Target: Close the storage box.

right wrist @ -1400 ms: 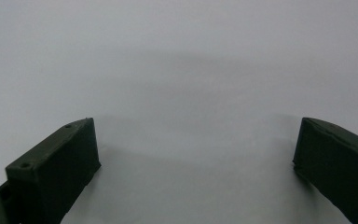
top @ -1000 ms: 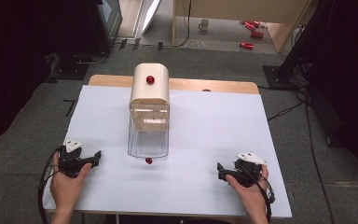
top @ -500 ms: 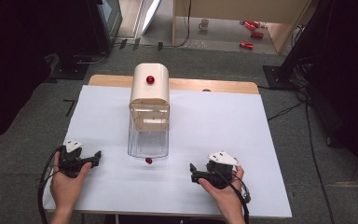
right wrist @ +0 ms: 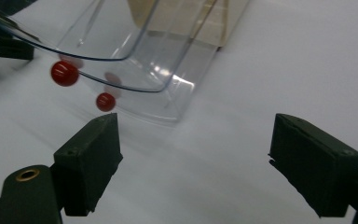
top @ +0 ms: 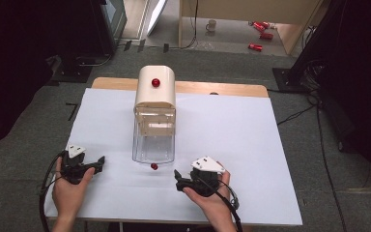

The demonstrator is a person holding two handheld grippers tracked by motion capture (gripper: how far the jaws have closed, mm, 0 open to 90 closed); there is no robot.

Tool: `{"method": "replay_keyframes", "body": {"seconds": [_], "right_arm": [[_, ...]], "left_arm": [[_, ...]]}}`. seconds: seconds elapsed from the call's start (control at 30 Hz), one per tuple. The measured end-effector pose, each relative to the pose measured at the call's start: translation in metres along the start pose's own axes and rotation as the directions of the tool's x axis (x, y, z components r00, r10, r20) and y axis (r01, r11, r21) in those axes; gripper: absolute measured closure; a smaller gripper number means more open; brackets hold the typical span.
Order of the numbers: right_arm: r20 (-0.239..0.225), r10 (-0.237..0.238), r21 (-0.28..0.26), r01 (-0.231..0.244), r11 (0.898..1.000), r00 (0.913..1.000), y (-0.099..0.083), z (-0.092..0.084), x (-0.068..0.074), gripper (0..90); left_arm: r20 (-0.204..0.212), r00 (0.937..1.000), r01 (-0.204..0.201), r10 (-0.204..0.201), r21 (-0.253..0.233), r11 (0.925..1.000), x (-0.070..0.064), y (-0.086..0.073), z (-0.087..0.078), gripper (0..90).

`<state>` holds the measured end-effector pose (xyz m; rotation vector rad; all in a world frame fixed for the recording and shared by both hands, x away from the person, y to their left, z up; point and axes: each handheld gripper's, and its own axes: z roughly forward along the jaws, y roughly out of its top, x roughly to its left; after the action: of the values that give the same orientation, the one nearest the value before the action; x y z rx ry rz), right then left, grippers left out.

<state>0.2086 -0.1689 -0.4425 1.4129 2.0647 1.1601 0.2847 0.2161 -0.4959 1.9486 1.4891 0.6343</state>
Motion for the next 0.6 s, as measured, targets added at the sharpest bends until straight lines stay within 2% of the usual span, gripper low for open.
{"method": "replay_keyframes", "body": {"seconds": [0.23, 0.6], "right_arm": [[-0.042, -0.018, -0.004, 0.018, 1.000, 0.9989, 0.003, 0.006, 0.021, 23.6], [-0.093, -0.046, -0.026, 0.044, 0.999, 0.9946, 0.006, 0.016, 0.044, 43.4]], "left_arm": [[0.000, 1.0000, 0.000, 0.000, 0.000, 1.0000, 0.000, 0.000, 0.000, 15.1], [0.000, 1.0000, 0.000, 0.000, 0.000, 1.0000, 0.000, 0.000, 0.000, 15.1]]}}
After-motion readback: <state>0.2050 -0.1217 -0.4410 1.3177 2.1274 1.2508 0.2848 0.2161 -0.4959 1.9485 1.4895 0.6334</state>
